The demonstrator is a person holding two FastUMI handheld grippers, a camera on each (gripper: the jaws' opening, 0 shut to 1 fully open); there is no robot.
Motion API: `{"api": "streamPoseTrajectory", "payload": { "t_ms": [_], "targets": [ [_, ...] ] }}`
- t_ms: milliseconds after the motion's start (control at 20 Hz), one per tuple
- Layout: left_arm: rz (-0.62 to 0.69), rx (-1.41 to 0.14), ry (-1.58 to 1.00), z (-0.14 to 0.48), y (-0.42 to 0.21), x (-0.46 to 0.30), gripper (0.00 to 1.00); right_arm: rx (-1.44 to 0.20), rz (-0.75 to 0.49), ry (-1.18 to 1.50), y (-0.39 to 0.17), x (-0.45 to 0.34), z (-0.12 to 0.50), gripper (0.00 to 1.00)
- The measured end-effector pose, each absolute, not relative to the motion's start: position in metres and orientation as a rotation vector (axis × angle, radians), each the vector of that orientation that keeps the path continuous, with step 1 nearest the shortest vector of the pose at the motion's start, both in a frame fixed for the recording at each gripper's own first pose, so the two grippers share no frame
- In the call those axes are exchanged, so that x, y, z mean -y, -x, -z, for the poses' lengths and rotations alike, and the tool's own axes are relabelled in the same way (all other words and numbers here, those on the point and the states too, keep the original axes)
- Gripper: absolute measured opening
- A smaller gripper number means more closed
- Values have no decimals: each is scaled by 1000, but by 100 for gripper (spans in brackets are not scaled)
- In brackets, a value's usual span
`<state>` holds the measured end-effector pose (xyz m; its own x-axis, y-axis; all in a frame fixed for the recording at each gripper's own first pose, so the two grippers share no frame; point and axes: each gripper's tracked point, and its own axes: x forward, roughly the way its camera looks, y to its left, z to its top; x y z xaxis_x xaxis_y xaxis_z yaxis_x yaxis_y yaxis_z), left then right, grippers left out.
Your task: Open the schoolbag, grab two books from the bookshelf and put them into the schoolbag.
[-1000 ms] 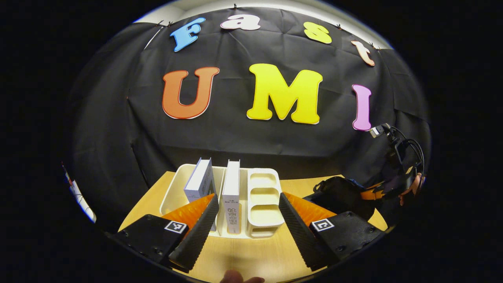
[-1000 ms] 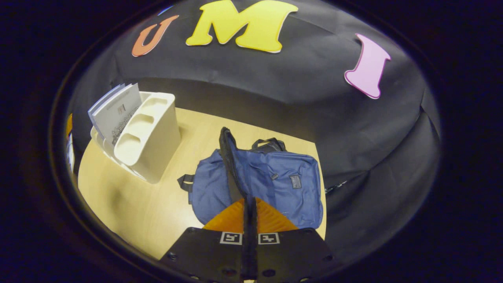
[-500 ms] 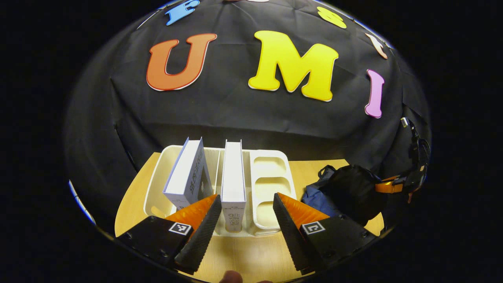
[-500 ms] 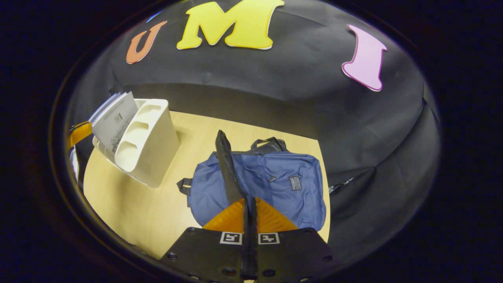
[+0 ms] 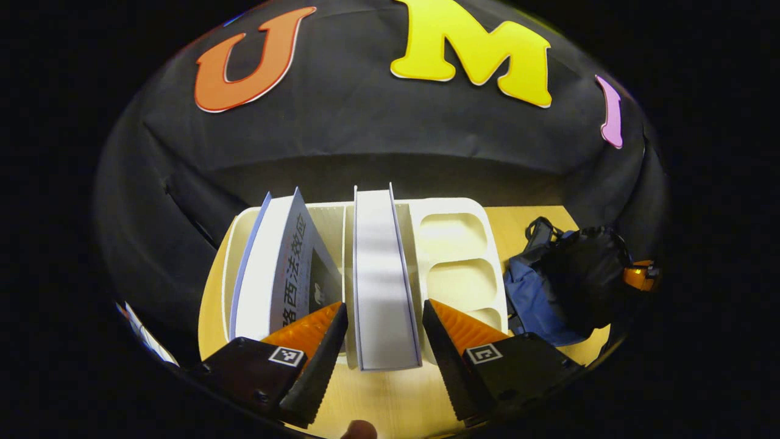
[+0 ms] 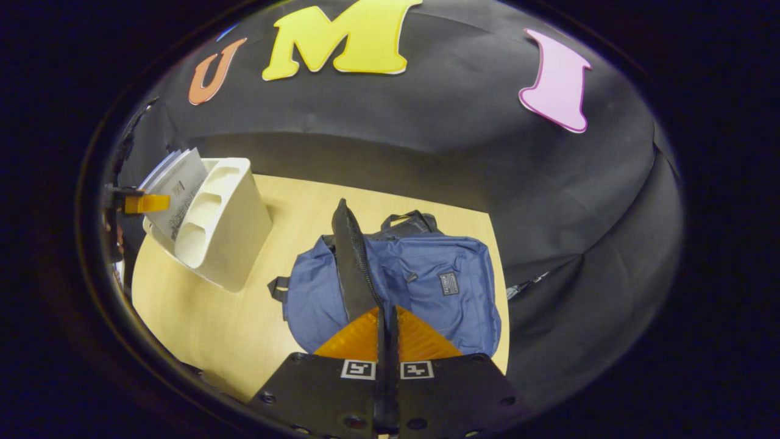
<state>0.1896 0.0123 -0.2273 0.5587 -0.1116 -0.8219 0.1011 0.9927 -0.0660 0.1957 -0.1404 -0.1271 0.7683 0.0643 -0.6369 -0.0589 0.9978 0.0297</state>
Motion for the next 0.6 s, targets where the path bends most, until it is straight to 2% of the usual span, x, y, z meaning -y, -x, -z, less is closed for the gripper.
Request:
{"api": "streamPoseTrajectory", "payload": {
  "t_ms": [250, 500, 550, 600],
  "targets": [
    [195, -1117, -67, 237, -202, -10, 75, -707, -94, -24, -197, 135, 133, 0],
    [216, -1271, -149, 253, -197, -15, 54, -707, -101, -32, -197, 139, 130, 0],
    [219, -1285, -148, 253, -195, -16, 52, -705, -101, -39, -197, 141, 129, 0],
    [219, -1298, -145, 253, -194, -16, 55, -704, -102, -44, -198, 143, 128, 0]
  ]
}}
